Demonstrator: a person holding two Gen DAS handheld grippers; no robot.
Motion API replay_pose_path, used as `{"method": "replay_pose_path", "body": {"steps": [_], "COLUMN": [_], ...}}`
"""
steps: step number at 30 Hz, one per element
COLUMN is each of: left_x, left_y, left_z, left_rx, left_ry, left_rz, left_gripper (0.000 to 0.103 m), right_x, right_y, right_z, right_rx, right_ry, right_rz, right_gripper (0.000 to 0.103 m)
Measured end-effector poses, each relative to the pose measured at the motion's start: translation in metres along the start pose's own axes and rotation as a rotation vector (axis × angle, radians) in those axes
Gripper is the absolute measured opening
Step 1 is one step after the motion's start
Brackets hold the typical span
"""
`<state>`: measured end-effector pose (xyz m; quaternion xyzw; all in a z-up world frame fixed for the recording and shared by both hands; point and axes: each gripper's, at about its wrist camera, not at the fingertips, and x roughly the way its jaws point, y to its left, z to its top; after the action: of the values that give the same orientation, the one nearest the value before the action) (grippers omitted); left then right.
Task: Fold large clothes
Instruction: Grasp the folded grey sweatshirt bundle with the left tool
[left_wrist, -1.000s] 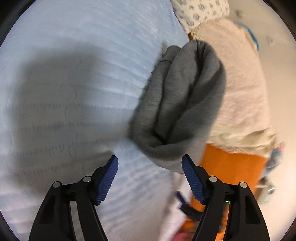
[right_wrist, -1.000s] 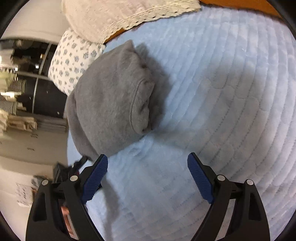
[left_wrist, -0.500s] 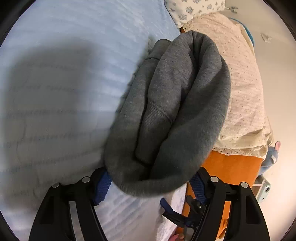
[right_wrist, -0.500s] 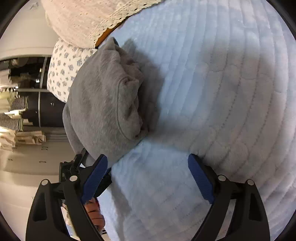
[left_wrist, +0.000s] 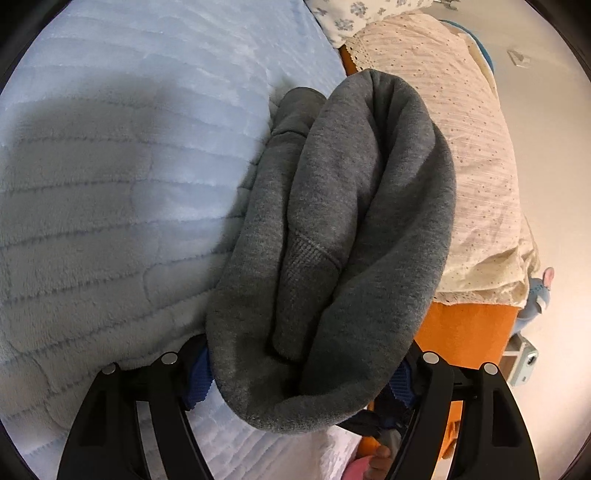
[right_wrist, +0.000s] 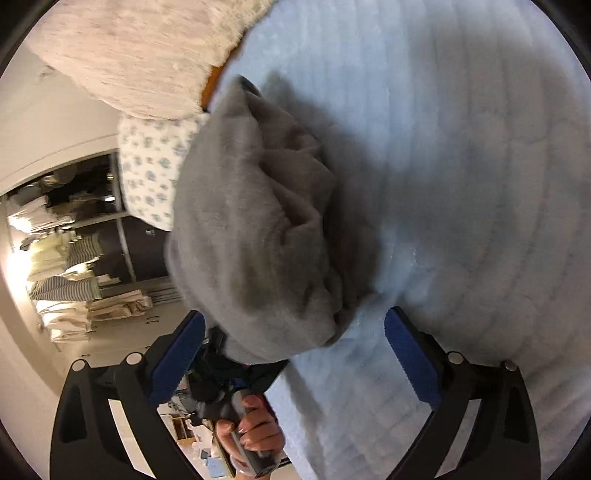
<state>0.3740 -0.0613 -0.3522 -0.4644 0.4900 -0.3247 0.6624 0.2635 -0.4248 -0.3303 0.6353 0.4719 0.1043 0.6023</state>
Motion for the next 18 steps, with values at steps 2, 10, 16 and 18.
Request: {"method": "replay_pose_path", "body": {"steps": [2,10,16,18], "left_x": [-0.005,0.000,0.001,0.002], "left_y": [0.001,-0.001,-0.002,-0.003], "left_z": [0.001,0.025,0.035,0.043], "left_rx": [-0.004,0.017,0.040,0.038], "left_ry": [0.015,0.022,0.029,0.036], "left_rz": [-0.029,-0.024,-0.001,-0.005], "left_gripper": [0.077,0.078,0.080,0.081], "right_x": [0.008,0.032,0.038,0.052], "right_y": [0.003,0.018,0.028,0.050], "right_z": [0.004,0.032,0.058,0.062], "right_rx": [0.022,0.083,0.067,-0.066], "right_ry": [0.008,0.007,0.022,0.071], "right_rz": [0.008,0.040,0.032,0.062], "right_gripper": [0.098,0.095,0.095,0.096]}}
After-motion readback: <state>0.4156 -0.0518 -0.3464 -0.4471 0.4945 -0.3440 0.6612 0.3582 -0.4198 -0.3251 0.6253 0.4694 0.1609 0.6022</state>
